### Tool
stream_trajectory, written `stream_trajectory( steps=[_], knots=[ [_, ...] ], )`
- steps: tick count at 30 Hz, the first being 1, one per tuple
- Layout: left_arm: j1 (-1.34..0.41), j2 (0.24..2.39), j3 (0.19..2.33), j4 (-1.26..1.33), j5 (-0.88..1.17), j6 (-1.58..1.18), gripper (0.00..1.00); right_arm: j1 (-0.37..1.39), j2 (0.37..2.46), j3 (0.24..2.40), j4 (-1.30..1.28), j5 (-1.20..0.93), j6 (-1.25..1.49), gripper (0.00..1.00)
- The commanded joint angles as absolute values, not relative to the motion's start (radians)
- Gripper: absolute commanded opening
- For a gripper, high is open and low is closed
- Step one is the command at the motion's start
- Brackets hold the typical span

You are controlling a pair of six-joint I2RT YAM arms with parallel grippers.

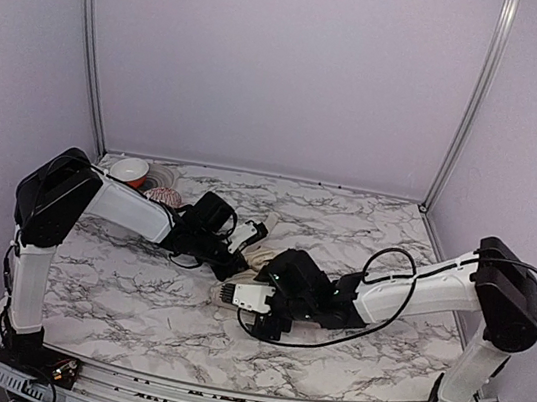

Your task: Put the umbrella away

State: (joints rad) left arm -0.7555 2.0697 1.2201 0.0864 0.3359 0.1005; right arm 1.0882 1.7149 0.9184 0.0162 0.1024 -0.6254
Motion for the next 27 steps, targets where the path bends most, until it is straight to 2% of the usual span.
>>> stream_trajectory(
  steps=[1,5,9,11,14,20,21,23,24,25,27],
  knots=[
    [-0.746,2.137,1.169,-0.138,0.265,0.137,0.0,1.083,1.783,0.999,-0.062,0.29,-0.717,1.0],
    [-0.746,2.137,1.173,-0.143,0.271,0.148,0.0,1.082,1.836,1.026,-0.103,0.32,-0.725,0.99],
    [-0.746,2.137,1.179,-0.151,0.28,0.159,0.0,1.055,1.875,1.053,-0.16,0.283,-0.696,0.91],
    [-0.746,2.137,1.182,-0.157,0.276,0.165,0.0,1.04,1.888,1.068,-0.182,0.261,-0.676,0.83],
    [-0.744,2.138,1.184,-0.168,0.273,0.173,0.0,1.024,1.894,1.076,-0.206,0.216,-0.658,0.65],
    [-0.713,2.116,1.195,-0.162,0.314,0.134,0.0,1.019,1.889,1.071,-0.24,0.106,-0.626,0.46],
    [-0.702,2.107,1.198,-0.148,0.319,0.111,0.03,1.02,1.888,1.071,-0.247,0.078,-0.615,0.43],
    [-0.657,2.078,1.196,-0.098,0.321,0.048,0.23,1.014,1.889,1.069,-0.264,0.013,-0.586,0.4],
    [-0.635,2.059,1.192,-0.064,0.32,0.016,0.34,1.011,1.89,1.068,-0.272,-0.021,-0.572,0.38],
    [-0.594,1.989,1.152,0.063,0.317,-0.062,0.54,1.002,1.899,1.066,-0.293,-0.116,-0.541,0.37],
    [-0.563,1.922,1.101,0.192,0.315,-0.112,0.64,0.994,1.91,1.059,-0.304,-0.176,-0.516,0.36]
  ],
)
